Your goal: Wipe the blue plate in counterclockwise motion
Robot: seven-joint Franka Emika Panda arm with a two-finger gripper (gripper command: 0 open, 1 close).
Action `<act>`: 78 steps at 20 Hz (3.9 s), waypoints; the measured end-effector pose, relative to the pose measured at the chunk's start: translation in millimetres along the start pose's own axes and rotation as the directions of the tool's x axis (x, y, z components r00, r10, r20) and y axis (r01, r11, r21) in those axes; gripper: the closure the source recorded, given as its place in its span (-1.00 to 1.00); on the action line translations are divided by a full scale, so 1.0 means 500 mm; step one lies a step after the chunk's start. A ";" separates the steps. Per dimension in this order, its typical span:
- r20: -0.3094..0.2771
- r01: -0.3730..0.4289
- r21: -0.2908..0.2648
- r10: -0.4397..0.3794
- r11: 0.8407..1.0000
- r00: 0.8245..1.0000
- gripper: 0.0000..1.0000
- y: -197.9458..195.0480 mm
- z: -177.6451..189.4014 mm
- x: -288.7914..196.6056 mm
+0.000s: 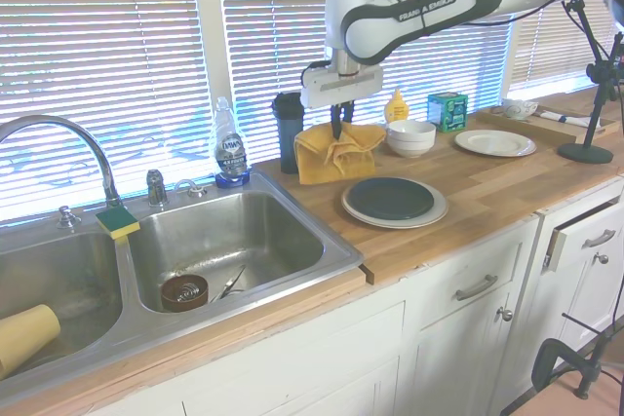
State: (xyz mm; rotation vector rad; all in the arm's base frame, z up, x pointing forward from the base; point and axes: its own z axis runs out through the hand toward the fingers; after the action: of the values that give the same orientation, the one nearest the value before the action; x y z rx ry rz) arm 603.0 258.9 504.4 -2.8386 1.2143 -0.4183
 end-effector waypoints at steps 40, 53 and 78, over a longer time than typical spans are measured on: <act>0.110 -0.086 -0.223 0.112 0.971 0.988 1.00 0.169 0.282 -0.061; 0.060 -0.006 -0.187 0.017 0.982 0.998 1.00 0.107 0.265 -0.174; 0.107 -0.084 -0.216 0.109 0.973 0.988 1.00 0.184 0.297 -0.046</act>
State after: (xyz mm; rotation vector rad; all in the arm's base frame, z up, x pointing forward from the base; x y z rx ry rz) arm 560.9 199.2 344.0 -2.9082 1.4455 -0.1217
